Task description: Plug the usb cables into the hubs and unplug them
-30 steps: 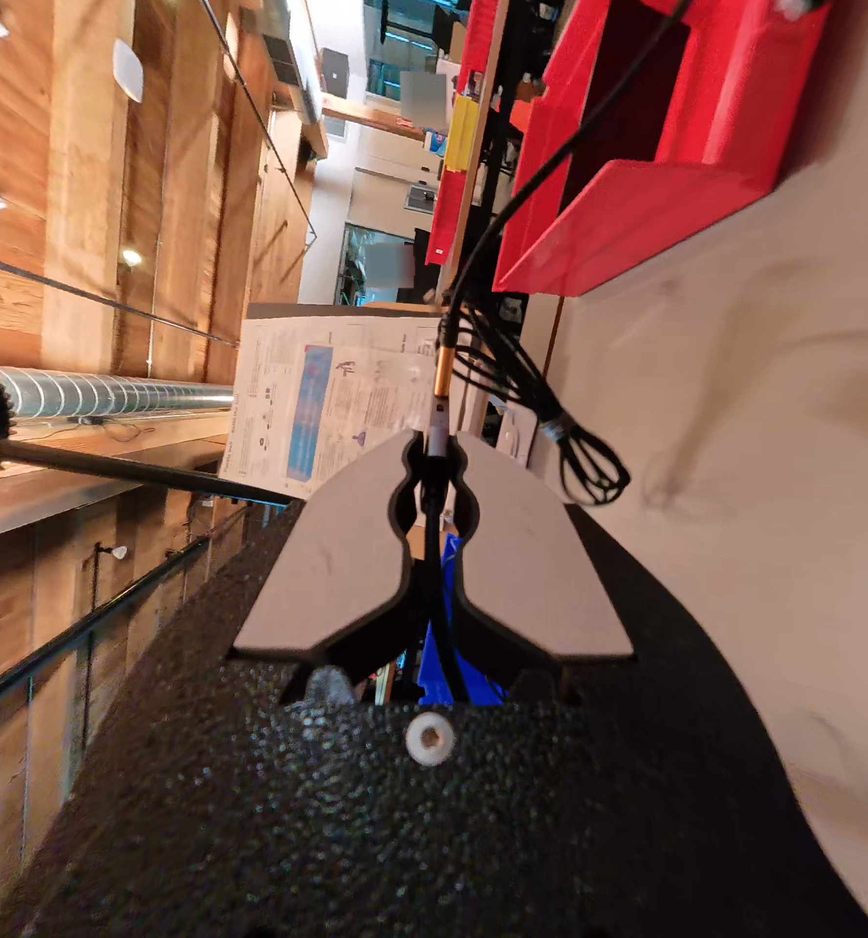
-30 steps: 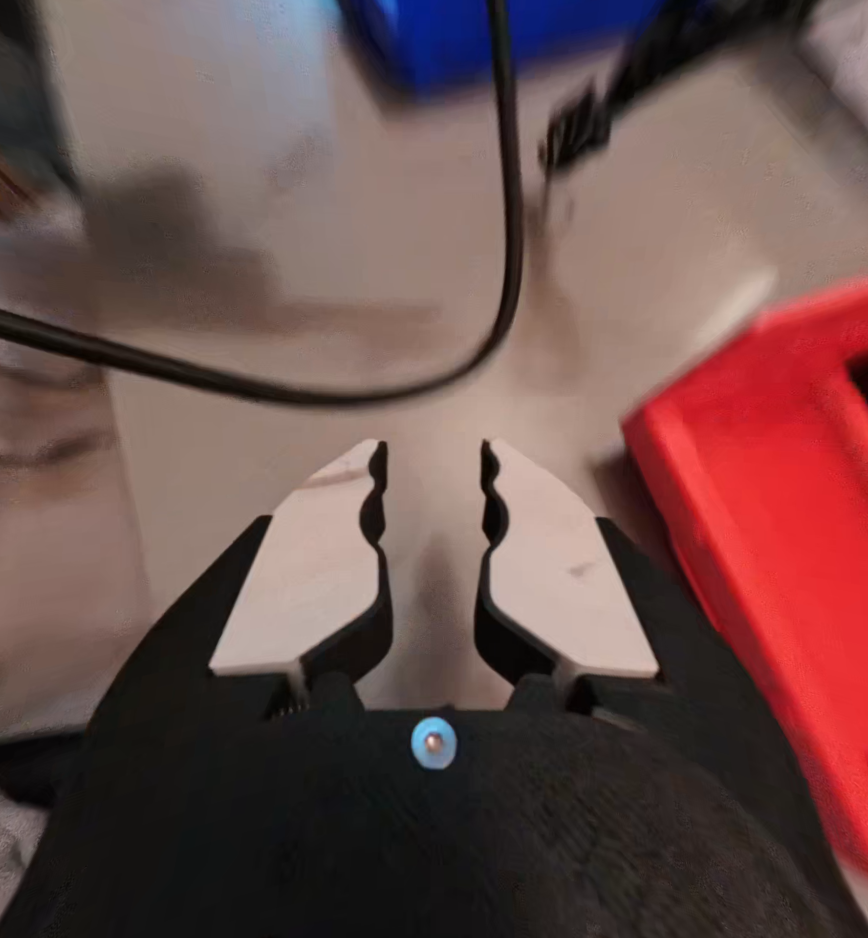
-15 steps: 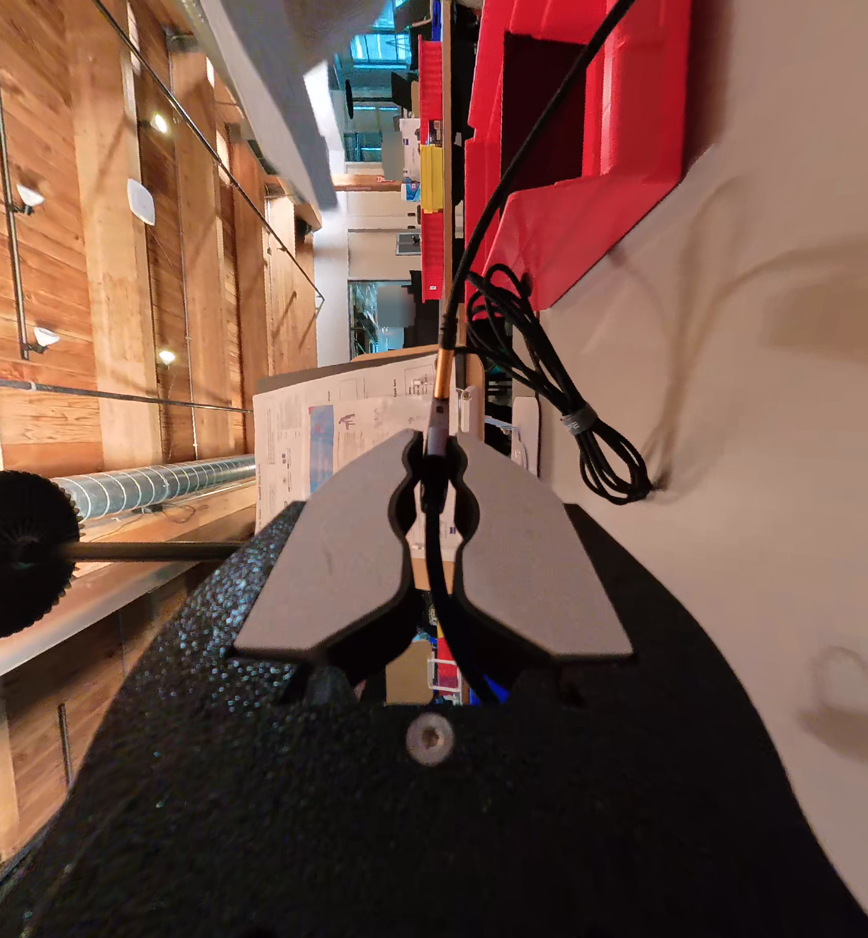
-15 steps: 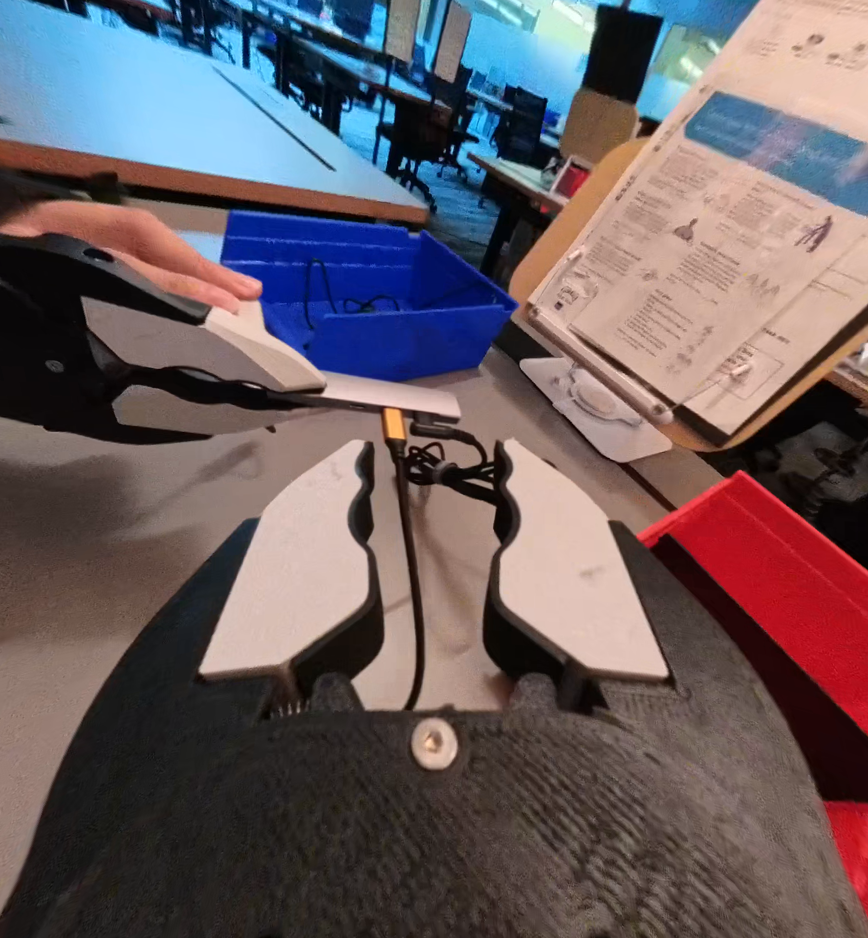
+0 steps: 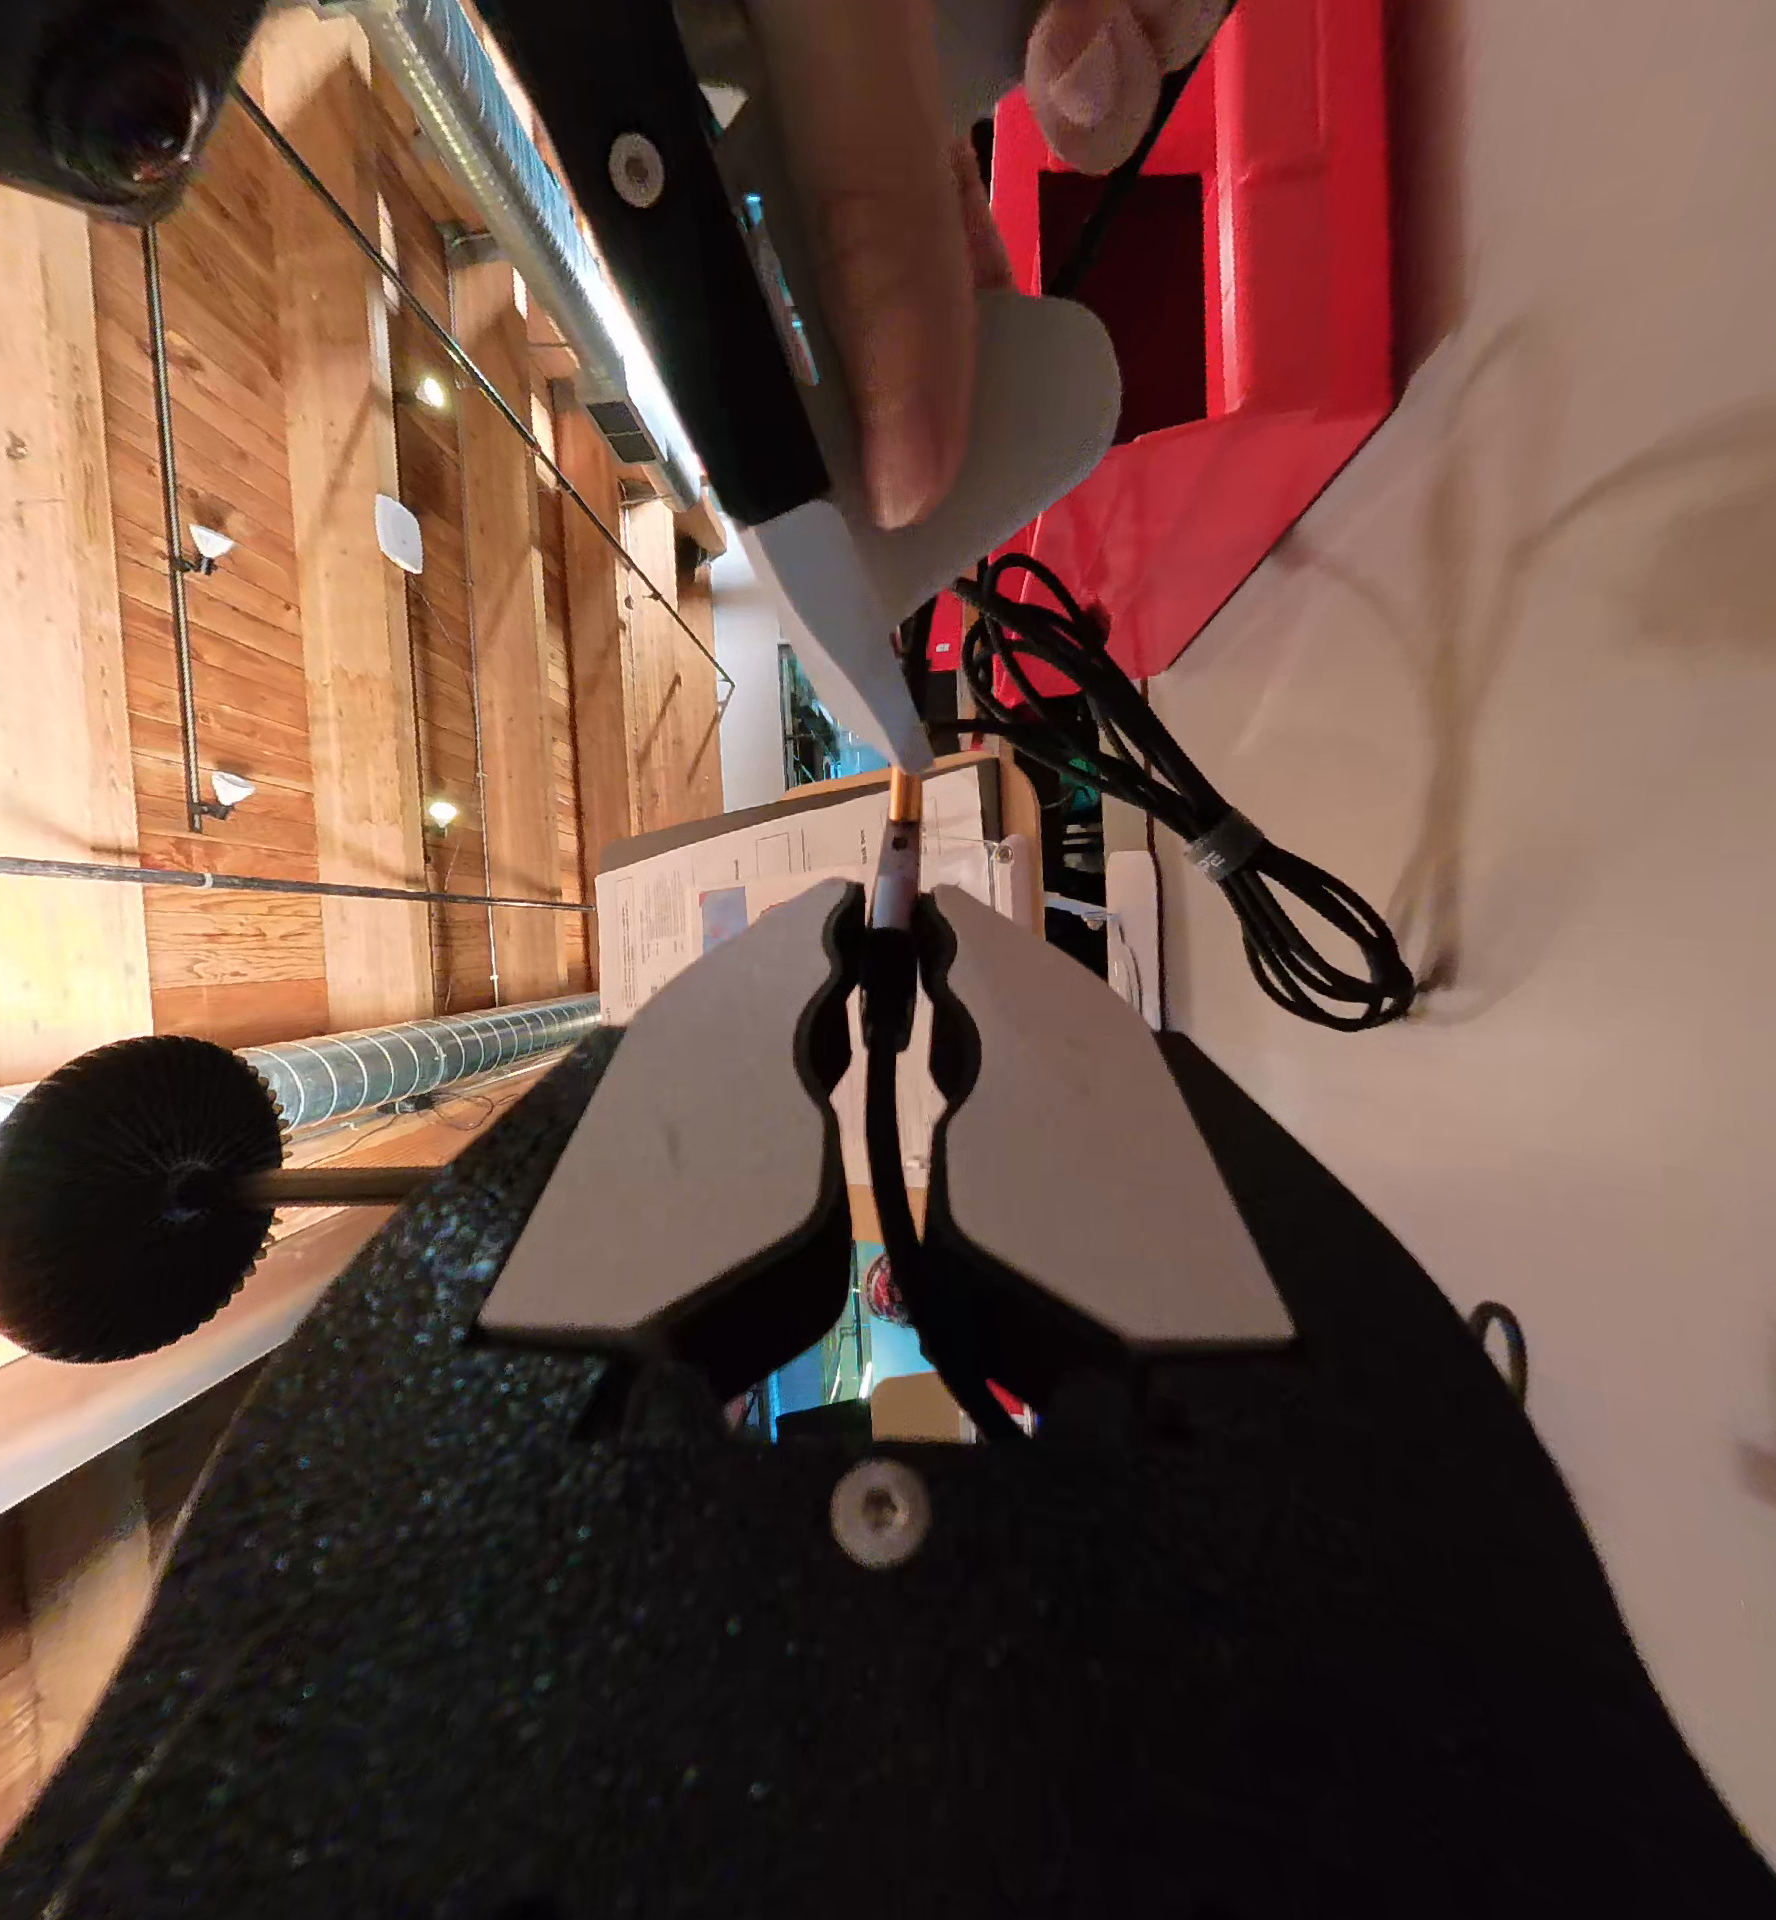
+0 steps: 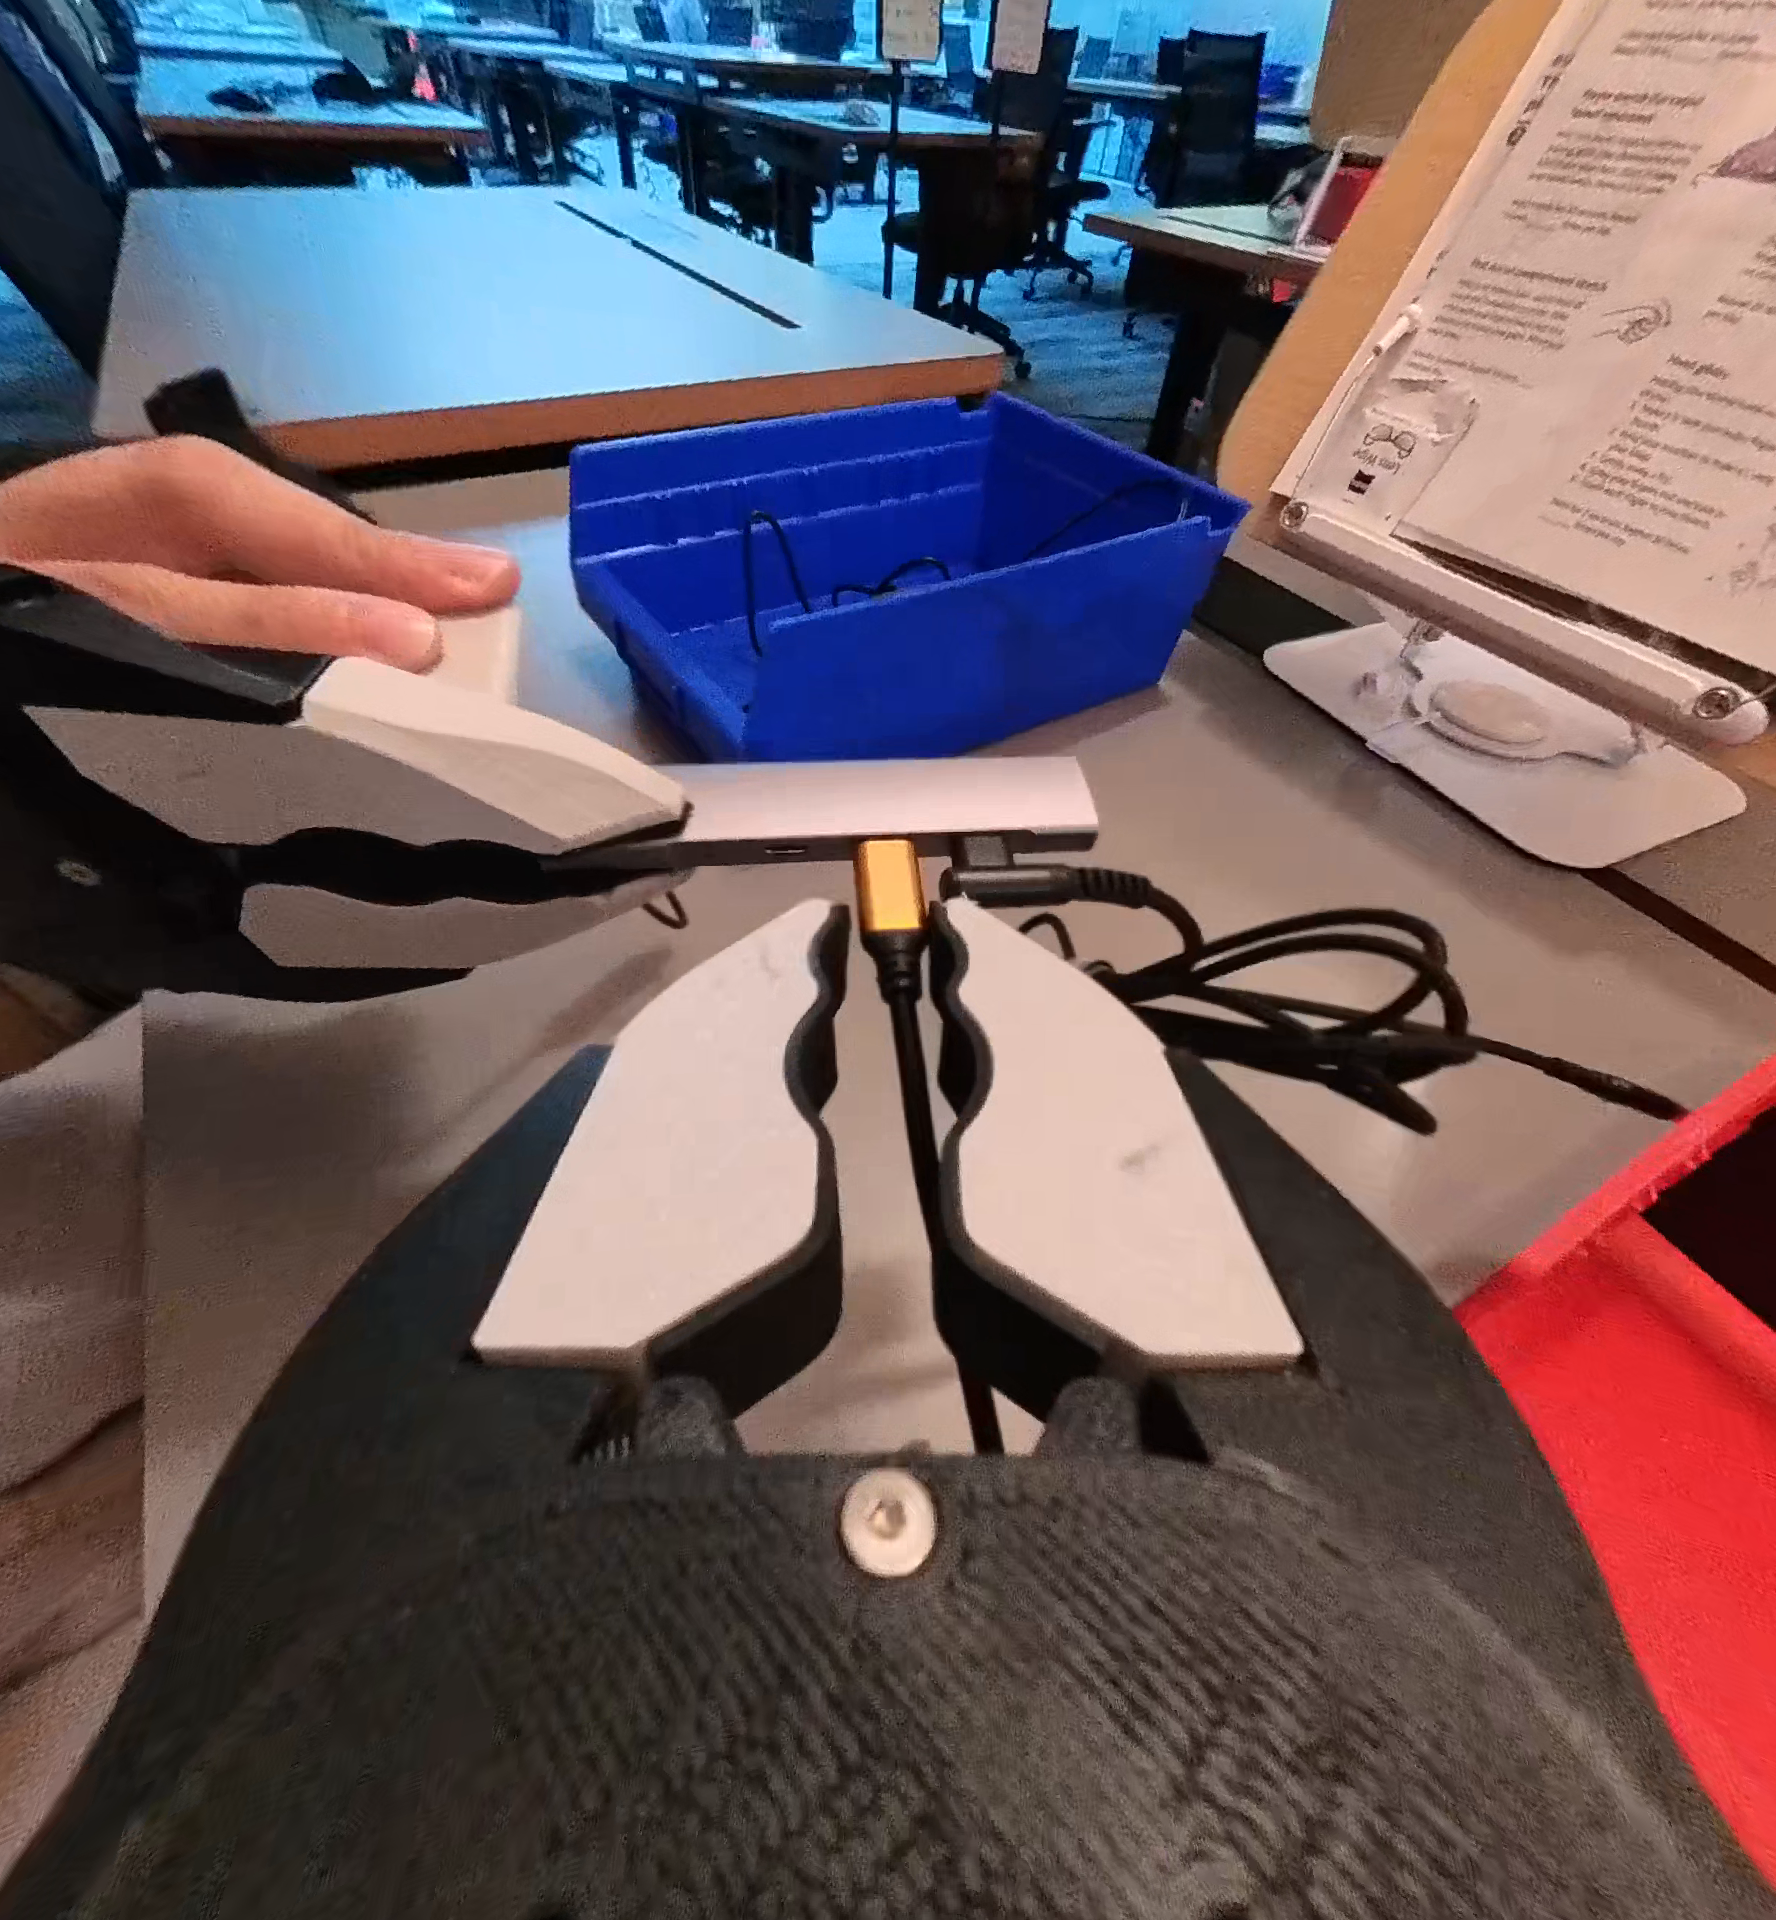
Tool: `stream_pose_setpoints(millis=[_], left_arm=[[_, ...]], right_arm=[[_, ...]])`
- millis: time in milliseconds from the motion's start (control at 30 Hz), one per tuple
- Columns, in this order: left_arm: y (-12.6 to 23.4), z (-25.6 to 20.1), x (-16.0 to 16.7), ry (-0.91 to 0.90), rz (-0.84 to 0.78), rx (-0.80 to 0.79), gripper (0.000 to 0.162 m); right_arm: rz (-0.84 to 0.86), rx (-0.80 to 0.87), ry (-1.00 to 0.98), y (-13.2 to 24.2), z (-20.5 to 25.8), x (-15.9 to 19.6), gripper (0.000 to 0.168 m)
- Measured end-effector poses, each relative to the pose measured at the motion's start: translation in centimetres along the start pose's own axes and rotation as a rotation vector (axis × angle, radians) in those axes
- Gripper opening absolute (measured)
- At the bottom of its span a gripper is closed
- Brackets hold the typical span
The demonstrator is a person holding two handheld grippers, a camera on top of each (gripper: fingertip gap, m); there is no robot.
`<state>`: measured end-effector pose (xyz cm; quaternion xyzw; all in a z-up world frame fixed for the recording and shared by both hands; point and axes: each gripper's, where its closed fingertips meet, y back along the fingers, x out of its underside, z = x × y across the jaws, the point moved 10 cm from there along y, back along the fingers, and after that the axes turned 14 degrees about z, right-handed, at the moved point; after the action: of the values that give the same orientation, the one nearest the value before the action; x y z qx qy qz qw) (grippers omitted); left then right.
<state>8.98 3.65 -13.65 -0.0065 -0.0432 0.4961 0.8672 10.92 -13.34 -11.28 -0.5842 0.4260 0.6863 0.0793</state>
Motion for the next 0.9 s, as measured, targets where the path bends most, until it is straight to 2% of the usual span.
stream_pose_setpoints(millis=[33,200,267,367,433,533,600,633,700,800,867,900], left_arm=[[0.0,0.0,0.1,0.004,-0.001,0.0,0.009],[-0.2,-0.3,0.5,0.112,0.014,0.024,0.011],[-0.4,0.0,0.8,0.229,0.039,0.056,0.012],[-0.7,1.2,1.5,0.594,0.15,0.164,0.029],[-0.8,2.1,2.0,0.88,0.163,0.333,0.043],[-0.9,2.8,2.9,1.303,0.171,0.572,0.05],[-1.2,2.8,3.4,1.519,0.174,0.75,0.068],[-1.5,2.5,3.8,1.58,0.19,0.829,0.069],[-2.2,1.7,4.6,1.671,0.183,0.952,0.064],[-2.9,0.6,5.8,1.951,0.04,1.078,0.046],[-2.9,0.1,6.2,2.075,-0.063,1.096,0.035],[-2.8,-0.1,6.2,2.075,-0.075,1.065,0.033]], right_arm=[[-0.003,-0.011,-0.018,-0.1,-0.1,0.1,0.012],[-0.006,-0.034,-0.016,-0.6,-0.3,0.3,0.012],[-0.026,0.007,0.009,-0.8,-0.1,0.2,0.012],[-0.084,0.121,0.049,-0.8,0.5,-0.4,0.012],[-0.123,0.207,0.089,-0.9,1.0,-0.8,0.012],[-0.137,0.284,0.149,-1.1,1.7,-1.1,0.012],[-0.152,0.307,0.186,-1.4,2.3,-1.1,0.012],[-0.153,0.308,0.21,-1.6,2.5,-1.2,0.012],[-0.166,0.299,0.245,-1.8,3.1,-1.3,0.012],[-0.175,0.279,0.252,-2.0,3.5,-1.4,0.012],[-0.148,0.29,0.277,-2.1,3.6,-1.2,0.012],[-0.146,0.288,0.286,-2.2,3.6,-1.2,0.012]])
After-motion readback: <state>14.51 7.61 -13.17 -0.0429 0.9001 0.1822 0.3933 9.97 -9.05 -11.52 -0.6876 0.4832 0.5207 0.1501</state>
